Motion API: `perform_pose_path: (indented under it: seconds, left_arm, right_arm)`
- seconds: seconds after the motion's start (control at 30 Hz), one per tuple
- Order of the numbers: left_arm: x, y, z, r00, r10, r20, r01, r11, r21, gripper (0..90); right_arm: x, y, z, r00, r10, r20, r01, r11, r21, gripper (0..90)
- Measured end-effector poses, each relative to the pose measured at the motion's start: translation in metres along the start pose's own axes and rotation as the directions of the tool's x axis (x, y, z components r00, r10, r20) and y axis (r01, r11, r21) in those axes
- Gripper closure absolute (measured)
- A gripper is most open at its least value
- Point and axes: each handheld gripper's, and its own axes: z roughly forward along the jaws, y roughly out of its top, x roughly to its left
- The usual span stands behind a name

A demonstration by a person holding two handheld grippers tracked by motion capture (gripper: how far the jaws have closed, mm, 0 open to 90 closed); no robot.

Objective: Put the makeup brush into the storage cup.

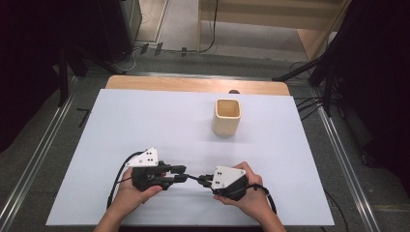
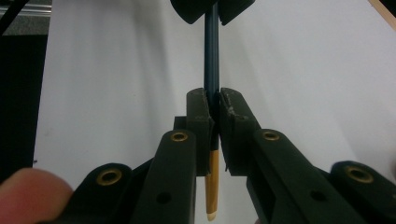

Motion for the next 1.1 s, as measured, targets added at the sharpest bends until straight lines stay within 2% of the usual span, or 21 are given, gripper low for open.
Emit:
perform_pose_path:
  seconds: [0.53, 0.73, 1.1]
  left_arm:
    - [0.0037, -0.0007, 0.0048, 0.9971, -0.034, 0.068, 0.032, 0.9989, 0.034, 70.7]
    - [0.0031, -0.0008, 0.0079, 0.9966, -0.033, 0.075, 0.028, 0.9977, 0.062, 71.4]
    - [0.0036, -0.0011, 0.0097, 0.9954, -0.039, 0.087, 0.032, 0.9963, 0.079, 75.8]
  right_arm:
    - [0.0006, -0.0006, 0.0012, 0.9996, -0.026, -0.007, 0.026, 1.000, 0.010, 84.3]
    - [0.0011, -0.0005, 0.0017, 0.9992, -0.039, -0.014, 0.039, 0.999, 0.015, 84.3]
    - [0.0012, -0.0011, 0.0030, 0.9987, -0.047, -0.021, 0.047, 0.999, 0.027, 84.3]
